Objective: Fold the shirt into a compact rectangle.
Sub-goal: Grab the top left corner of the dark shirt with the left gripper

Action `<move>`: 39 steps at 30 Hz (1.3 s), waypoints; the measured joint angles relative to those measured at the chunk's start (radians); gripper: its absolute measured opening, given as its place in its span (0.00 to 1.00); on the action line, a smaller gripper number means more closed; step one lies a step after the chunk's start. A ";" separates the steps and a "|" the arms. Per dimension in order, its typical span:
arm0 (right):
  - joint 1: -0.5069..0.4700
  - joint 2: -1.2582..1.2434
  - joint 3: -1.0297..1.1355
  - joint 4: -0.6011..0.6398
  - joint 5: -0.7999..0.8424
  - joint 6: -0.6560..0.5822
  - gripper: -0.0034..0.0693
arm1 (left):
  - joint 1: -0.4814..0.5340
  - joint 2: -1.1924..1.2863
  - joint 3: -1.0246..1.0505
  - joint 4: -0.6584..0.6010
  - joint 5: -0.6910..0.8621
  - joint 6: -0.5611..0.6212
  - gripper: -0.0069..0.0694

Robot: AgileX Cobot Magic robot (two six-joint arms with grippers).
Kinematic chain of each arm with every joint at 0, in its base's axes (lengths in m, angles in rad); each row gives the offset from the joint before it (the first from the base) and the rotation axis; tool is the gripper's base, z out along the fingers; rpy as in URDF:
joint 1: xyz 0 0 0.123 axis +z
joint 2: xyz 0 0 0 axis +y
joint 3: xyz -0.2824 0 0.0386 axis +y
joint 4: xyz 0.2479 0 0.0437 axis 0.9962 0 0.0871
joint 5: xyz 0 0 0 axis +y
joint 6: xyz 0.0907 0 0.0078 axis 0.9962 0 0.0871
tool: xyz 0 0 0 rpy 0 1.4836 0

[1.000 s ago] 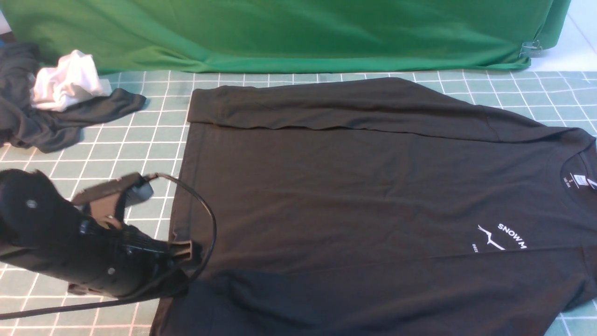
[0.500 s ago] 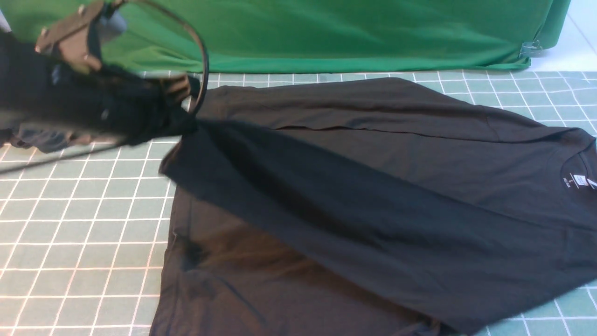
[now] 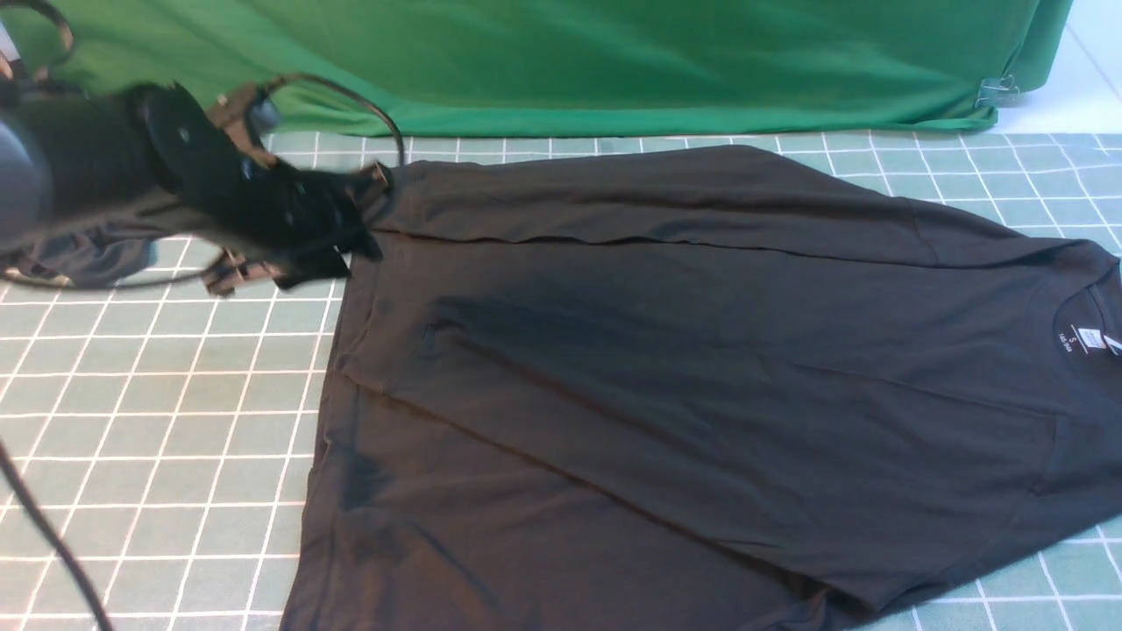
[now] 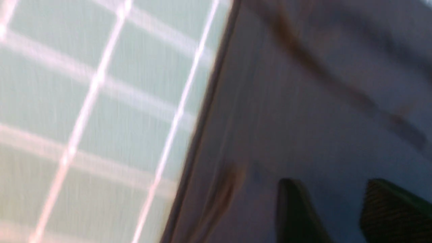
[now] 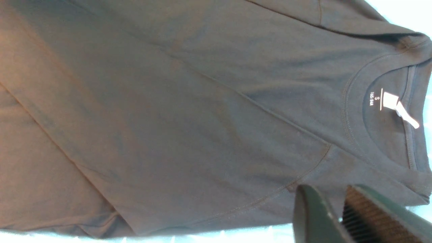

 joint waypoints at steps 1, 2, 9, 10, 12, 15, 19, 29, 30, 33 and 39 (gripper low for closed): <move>0.000 0.000 0.000 0.000 0.000 0.000 0.25 | 0.008 0.011 -0.029 0.000 -0.001 0.000 0.51; 0.000 0.000 0.000 0.000 0.000 0.000 0.25 | 0.017 0.021 -0.075 0.000 -0.002 0.000 0.56; 0.000 0.000 0.000 0.000 -0.016 0.001 0.26 | 0.024 0.165 -0.322 -0.049 0.130 0.000 0.69; 0.000 0.000 0.000 0.000 -0.023 0.006 0.26 | 0.024 0.199 -0.350 -0.051 0.157 0.000 0.69; 0.000 0.000 0.000 0.000 -0.029 0.009 0.26 | 0.024 0.267 -0.400 -0.053 0.195 0.000 0.70; 0.000 0.000 0.000 0.000 -0.031 0.010 0.26 | 0.024 0.330 -0.440 -0.053 0.208 0.000 0.70; 0.000 0.000 0.000 0.000 -0.033 0.018 0.27 | 0.024 0.419 -0.524 0.011 0.158 0.000 0.70; 0.000 0.000 0.000 0.000 -0.034 0.022 0.28 | 0.024 0.482 -0.581 0.148 0.009 -0.025 0.70; 0.000 0.000 0.000 0.000 -0.034 0.022 0.28 | 0.024 0.489 -0.581 0.145 0.009 -0.025 0.70; 0.000 0.000 0.000 0.000 -0.034 0.023 0.28 | 0.024 0.511 -0.581 0.114 0.029 -0.025 0.70; 0.000 0.000 0.000 0.000 -0.035 0.023 0.29 | 0.024 0.517 -0.581 0.088 0.037 -0.021 0.66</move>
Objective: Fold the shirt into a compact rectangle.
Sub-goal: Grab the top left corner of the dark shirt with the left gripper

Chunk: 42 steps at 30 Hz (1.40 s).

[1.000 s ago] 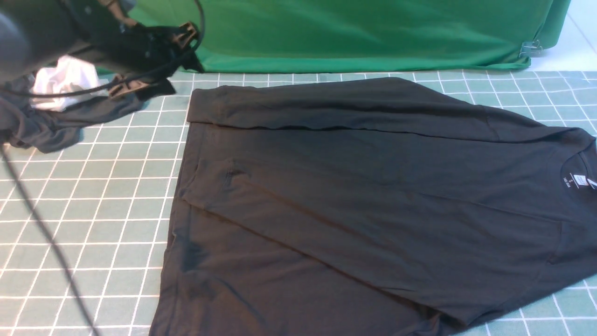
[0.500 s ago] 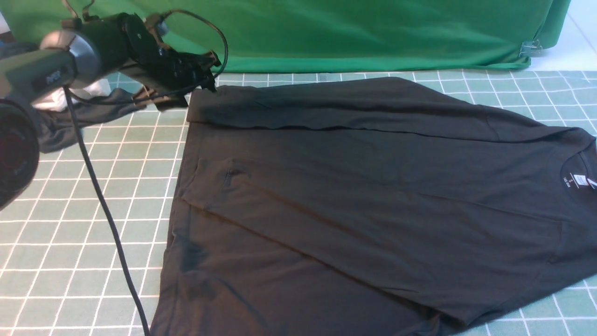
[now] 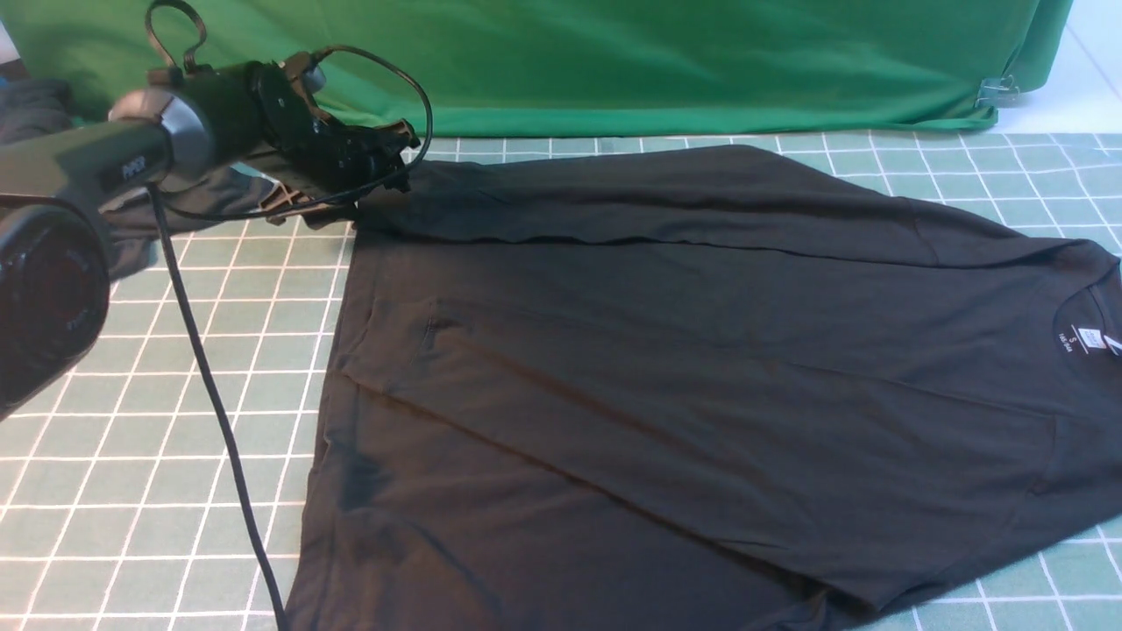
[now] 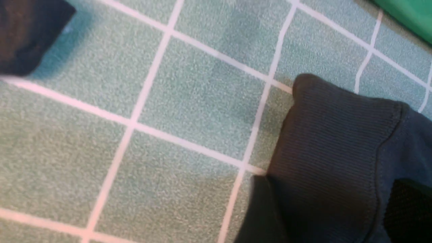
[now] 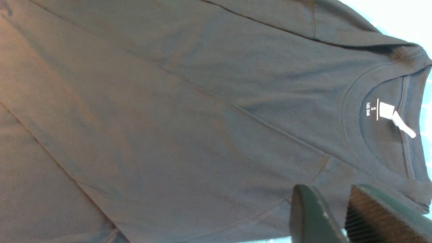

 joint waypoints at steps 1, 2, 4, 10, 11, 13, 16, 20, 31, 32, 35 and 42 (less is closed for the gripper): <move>0.000 0.000 0.000 0.000 -0.001 0.001 0.29 | 0.000 -0.004 0.000 -0.005 0.004 0.000 0.65; 0.000 0.000 0.000 0.000 -0.002 0.001 0.29 | 0.000 -0.010 0.000 -0.016 0.014 0.003 0.64; 0.000 0.000 0.000 0.000 -0.007 0.001 0.29 | 0.000 -0.028 -0.002 -0.053 0.043 0.023 0.62; 0.000 0.000 0.000 0.000 -0.024 0.001 0.30 | -0.005 -0.047 -0.053 -0.081 0.177 0.086 0.60; 0.000 0.000 0.000 0.000 -0.032 0.001 0.30 | -0.011 -0.048 -0.072 -0.069 0.221 0.096 0.59; 0.000 0.000 0.000 0.000 -0.036 0.001 0.30 | -0.017 -0.048 -0.078 -0.057 0.239 0.099 0.59; 0.000 0.000 0.000 0.000 -0.041 0.001 0.31 | -0.031 -0.048 -0.082 0.040 0.264 0.092 0.59; 0.000 0.000 0.000 0.000 -0.042 0.001 0.31 | -0.030 -0.036 -0.083 0.122 0.270 0.075 0.59; 0.000 0.000 0.000 0.000 -0.042 0.002 0.33 | -0.030 0.014 -0.088 0.160 0.241 0.072 0.59; 0.000 0.000 0.000 0.000 -0.042 0.002 0.33 | -0.030 0.014 -0.088 0.155 0.238 0.072 0.59; 0.000 0.000 0.000 0.000 -0.042 0.002 0.33 | -0.030 0.015 -0.092 0.124 0.232 0.078 0.58; 0.000 0.000 0.000 0.000 -0.042 0.002 0.34 | -0.030 0.015 -0.130 0.053 0.233 0.099 0.51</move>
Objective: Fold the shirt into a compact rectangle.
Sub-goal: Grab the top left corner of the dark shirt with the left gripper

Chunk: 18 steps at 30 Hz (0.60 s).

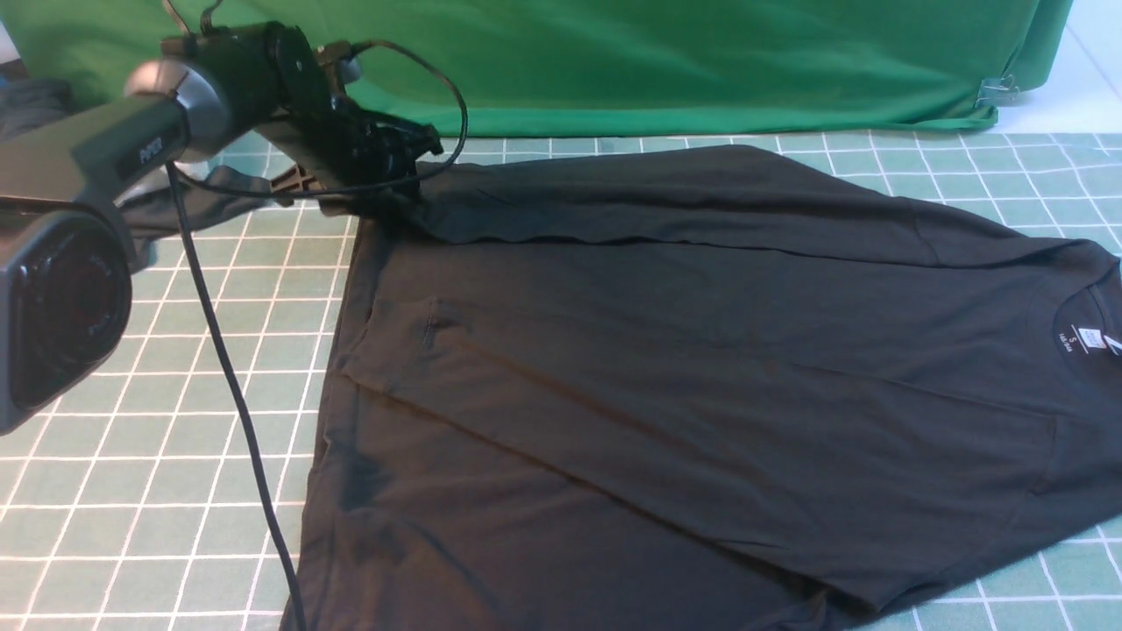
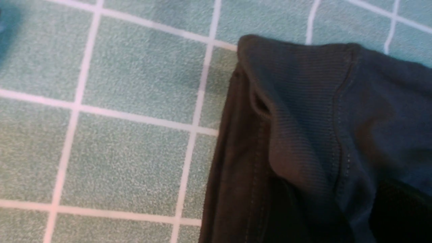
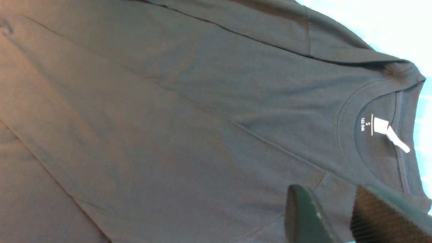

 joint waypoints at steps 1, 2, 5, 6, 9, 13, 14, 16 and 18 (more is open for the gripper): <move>0.000 0.000 0.000 0.000 0.000 0.000 0.35 | 0.000 0.000 0.000 -0.001 0.000 0.002 0.50; 0.000 0.000 0.000 0.000 0.000 0.000 0.34 | 0.000 0.001 0.000 -0.002 0.001 0.002 0.47; 0.000 0.000 0.000 0.000 0.001 0.000 0.35 | 0.000 0.001 0.000 -0.002 0.002 0.004 0.40; 0.000 0.000 0.000 0.000 0.001 0.000 0.35 | 0.000 0.001 0.000 -0.001 0.002 0.004 0.39; 0.000 0.000 0.000 0.000 0.001 0.000 0.35 | 0.000 0.002 0.000 0.002 0.002 0.004 0.32; 0.000 0.000 0.000 0.000 0.001 0.000 0.35 | 0.000 0.018 0.000 0.003 -0.011 0.024 0.18; 0.000 0.000 0.000 0.000 0.001 0.000 0.35 | 0.000 0.022 0.000 0.003 -0.011 0.032 0.16; 0.000 0.000 0.000 0.000 0.001 0.000 0.35 | 0.000 0.030 0.000 0.006 -0.012 0.046 0.13; 0.000 0.000 0.000 0.000 0.001 0.000 0.35 | 0.000 0.030 0.000 0.008 -0.012 0.056 0.12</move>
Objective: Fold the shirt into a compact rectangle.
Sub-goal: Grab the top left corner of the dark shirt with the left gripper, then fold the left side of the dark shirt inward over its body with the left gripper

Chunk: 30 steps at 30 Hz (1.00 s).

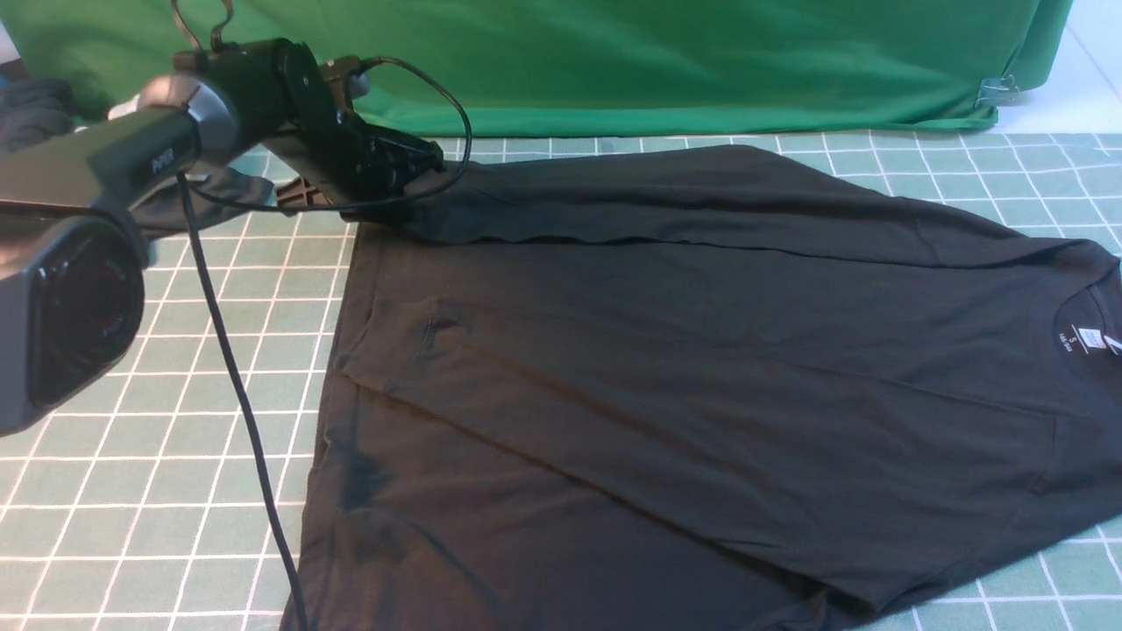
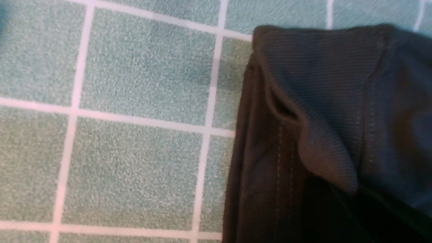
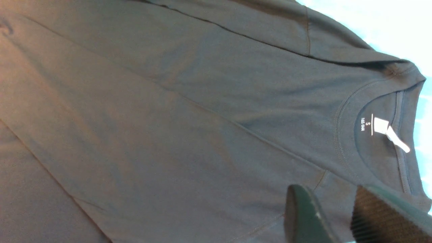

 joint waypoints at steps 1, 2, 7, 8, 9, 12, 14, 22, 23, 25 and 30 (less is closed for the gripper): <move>0.000 0.000 0.000 0.000 0.000 0.000 0.35 | 0.000 -0.005 0.000 0.000 0.003 0.002 0.12; 0.000 0.000 0.000 0.000 0.000 0.000 0.35 | 0.000 -0.012 0.000 0.000 0.008 0.007 0.12; 0.000 0.000 0.000 0.000 -0.003 -0.001 0.35 | 0.000 -0.110 0.000 -0.028 0.076 0.010 0.12; 0.000 0.000 0.000 0.000 -0.005 -0.001 0.35 | 0.000 -0.135 0.000 -0.045 0.101 0.008 0.12; 0.000 0.000 0.000 0.000 -0.006 -0.001 0.35 | 0.000 -0.163 0.000 -0.061 0.125 0.002 0.12; 0.000 0.000 0.000 0.000 -0.008 -0.001 0.35 | 0.000 -0.230 0.000 -0.088 0.227 -0.036 0.12; 0.000 0.000 0.000 0.000 -0.008 -0.001 0.35 | 0.000 -0.265 0.000 -0.093 0.300 -0.051 0.12; 0.000 0.000 0.000 0.000 -0.039 0.000 0.36 | -0.014 -0.447 0.221 -0.108 0.494 -0.052 0.12; 0.000 0.000 0.000 0.000 -0.041 0.000 0.36 | -0.024 -0.468 0.279 -0.100 0.495 -0.052 0.12; 0.000 0.000 0.000 0.000 -0.050 0.000 0.36 | -0.043 -0.525 0.415 -0.076 0.468 -0.051 0.12; 0.000 0.000 0.000 0.000 -0.084 0.000 0.37 | -0.076 -0.561 0.663 -0.087 0.329 -0.051 0.12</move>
